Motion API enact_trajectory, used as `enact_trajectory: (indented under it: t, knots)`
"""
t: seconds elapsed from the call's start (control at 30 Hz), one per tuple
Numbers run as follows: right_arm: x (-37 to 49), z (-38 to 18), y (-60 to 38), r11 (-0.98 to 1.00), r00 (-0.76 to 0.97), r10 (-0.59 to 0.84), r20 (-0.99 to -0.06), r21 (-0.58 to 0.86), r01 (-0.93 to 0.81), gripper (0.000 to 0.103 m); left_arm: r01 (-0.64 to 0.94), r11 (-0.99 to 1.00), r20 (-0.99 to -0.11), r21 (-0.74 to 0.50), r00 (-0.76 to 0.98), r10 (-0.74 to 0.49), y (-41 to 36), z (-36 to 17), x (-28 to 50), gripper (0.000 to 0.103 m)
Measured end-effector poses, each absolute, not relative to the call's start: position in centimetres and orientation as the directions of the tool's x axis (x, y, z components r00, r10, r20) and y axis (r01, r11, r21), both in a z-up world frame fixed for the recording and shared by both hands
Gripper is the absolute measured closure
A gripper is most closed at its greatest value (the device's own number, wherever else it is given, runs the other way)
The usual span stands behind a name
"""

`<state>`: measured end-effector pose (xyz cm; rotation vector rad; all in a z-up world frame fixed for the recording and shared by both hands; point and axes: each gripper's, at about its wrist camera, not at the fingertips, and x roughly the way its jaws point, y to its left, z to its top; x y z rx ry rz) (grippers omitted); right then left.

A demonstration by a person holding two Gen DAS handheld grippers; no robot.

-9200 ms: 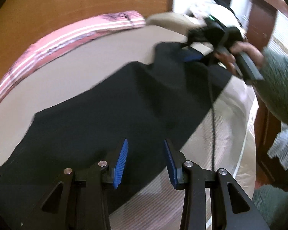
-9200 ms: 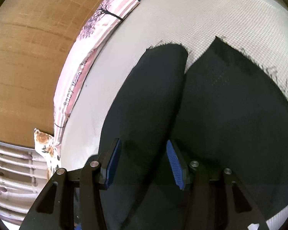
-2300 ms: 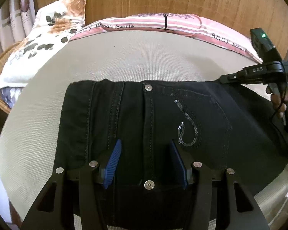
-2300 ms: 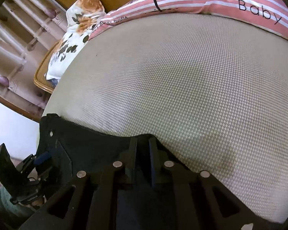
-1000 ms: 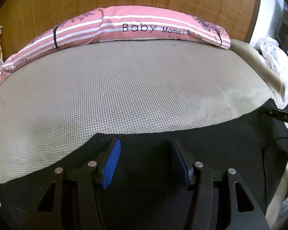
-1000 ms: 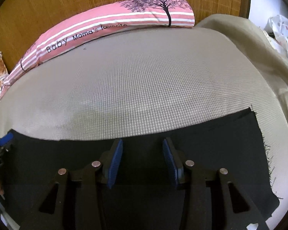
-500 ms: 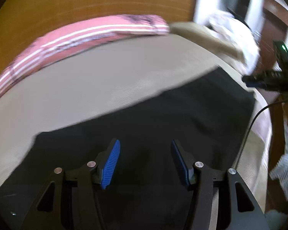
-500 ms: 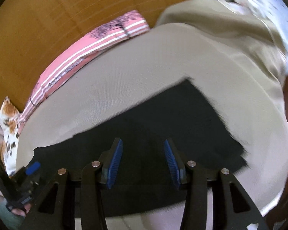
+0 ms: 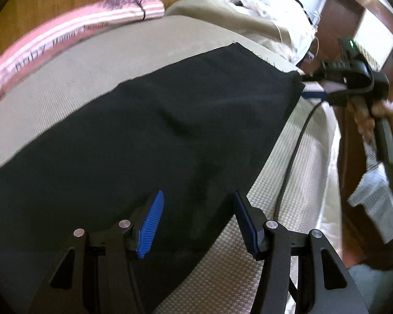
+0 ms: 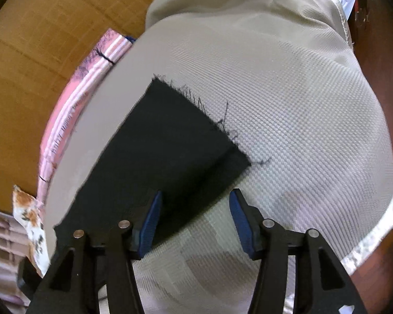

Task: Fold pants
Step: 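Grasp the corner of the black jeans with the right gripper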

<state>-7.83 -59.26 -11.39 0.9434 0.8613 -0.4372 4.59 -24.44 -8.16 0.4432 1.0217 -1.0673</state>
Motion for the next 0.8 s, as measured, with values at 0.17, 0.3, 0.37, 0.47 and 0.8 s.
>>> enact_trajectory:
  t: [0.17, 0.3, 0.37, 0.47, 0.8]
  knots:
    - [-6.7, -12.0, -60.9, 0.523, 0.66, 0.023, -0.751, 0.571, 0.632, 0.056, 0.869, 0.467, -0.857, -0.164, 0.109, -0.504, -24.5, -8.2, 4.2, 0.044]
    - [-6.7, -12.7, -61.8, 0.498, 0.669, 0.022, -0.743, 0.588, 0.637, 0.084, 0.865, 0.474, -0.855, -0.163, 0.116, -0.506, -24.4, -8.3, 4.1, 0.043]
    - [-6.9, -12.9, -62.1, 0.478, 0.679, 0.032, -0.733, 0.608, 0.634, 0.087, 0.864, 0.475, -0.853, -0.166, 0.116, -0.509, -24.4, -8.3, 4.1, 0.043]
    - [-7.0, -12.5, -62.0, 0.464, 0.688, 0.033, -0.725, 0.621, 0.632, 0.091, 0.848, 0.49, -0.85, -0.205, 0.094, -0.518, -24.2, -8.2, 4.7, 0.043]
    - [-3.9, -6.7, -58.9, 0.542, 0.741, 0.054, -0.669, 0.644, 0.541, 0.092, 0.694, 0.654, -0.806, -0.303, 0.18, -0.564, -18.5, -5.1, 9.5, 0.043]
